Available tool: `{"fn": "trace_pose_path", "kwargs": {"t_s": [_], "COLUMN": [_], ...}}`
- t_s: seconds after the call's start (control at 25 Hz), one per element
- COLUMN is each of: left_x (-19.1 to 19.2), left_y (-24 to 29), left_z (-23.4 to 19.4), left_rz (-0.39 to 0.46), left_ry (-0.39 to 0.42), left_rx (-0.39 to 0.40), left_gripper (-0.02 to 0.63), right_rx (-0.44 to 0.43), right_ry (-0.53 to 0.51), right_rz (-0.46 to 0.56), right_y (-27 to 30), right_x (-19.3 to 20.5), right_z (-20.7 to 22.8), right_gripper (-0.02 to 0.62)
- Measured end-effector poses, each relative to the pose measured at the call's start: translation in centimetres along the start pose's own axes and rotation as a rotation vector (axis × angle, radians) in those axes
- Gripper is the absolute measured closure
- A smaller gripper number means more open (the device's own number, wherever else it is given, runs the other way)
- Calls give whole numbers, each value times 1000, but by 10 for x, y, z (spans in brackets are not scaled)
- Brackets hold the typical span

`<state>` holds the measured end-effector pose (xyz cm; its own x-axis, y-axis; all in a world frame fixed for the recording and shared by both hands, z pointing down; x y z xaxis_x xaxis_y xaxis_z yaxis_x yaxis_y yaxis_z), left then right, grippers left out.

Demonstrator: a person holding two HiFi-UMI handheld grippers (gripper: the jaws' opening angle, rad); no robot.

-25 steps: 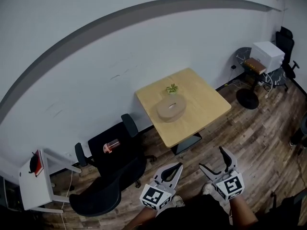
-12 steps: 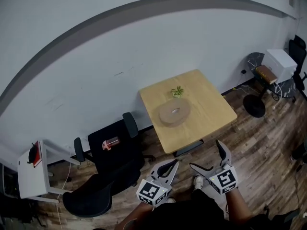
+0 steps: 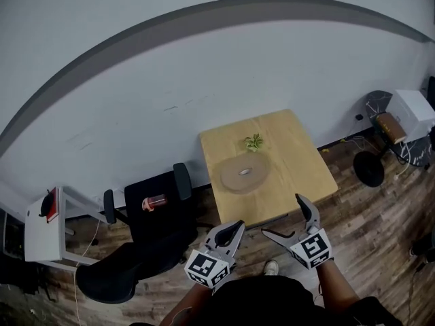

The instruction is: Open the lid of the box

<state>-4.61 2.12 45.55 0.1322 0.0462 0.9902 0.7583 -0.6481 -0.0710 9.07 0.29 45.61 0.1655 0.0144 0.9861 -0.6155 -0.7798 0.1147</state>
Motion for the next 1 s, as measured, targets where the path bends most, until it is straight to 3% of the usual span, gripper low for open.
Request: {"fn": "trace_pose_path", "kwargs": {"t_s": [0.16,0.44,0.72,1.0], "left_x": [8,17,27,36], "left_y": [19,33,42,55], "left_z": [-9,-21,-33,-76], "left_rz": [-7,-29,-36,-43], "left_ry": [-14,-22,-36,-50], "left_rx": [-84,-217,-253,-285], "left_gripper": [586,586,586,586], "right_rx": [-51,-195,-309,-400], "right_ry": [50,-21,-57,-99], "right_rz": [-37,-77,-152,-234], "right_y": [11,37,71,115], "right_x": [20,32,51,73], "right_z": [29,53,59,62], "right_gripper": [-2,-2,-2,-2]}}
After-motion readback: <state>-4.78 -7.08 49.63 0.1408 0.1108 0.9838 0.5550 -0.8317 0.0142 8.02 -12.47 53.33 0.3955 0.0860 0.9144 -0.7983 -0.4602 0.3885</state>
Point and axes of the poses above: the fingertips, and each gripper's own axes: y forward along the fingers, z to its right, x out of its underside, the point moved 3 cm from there along -y, backward along the fingers, and after that the axes turned 6 degrees about z, right-handed, at the moved point
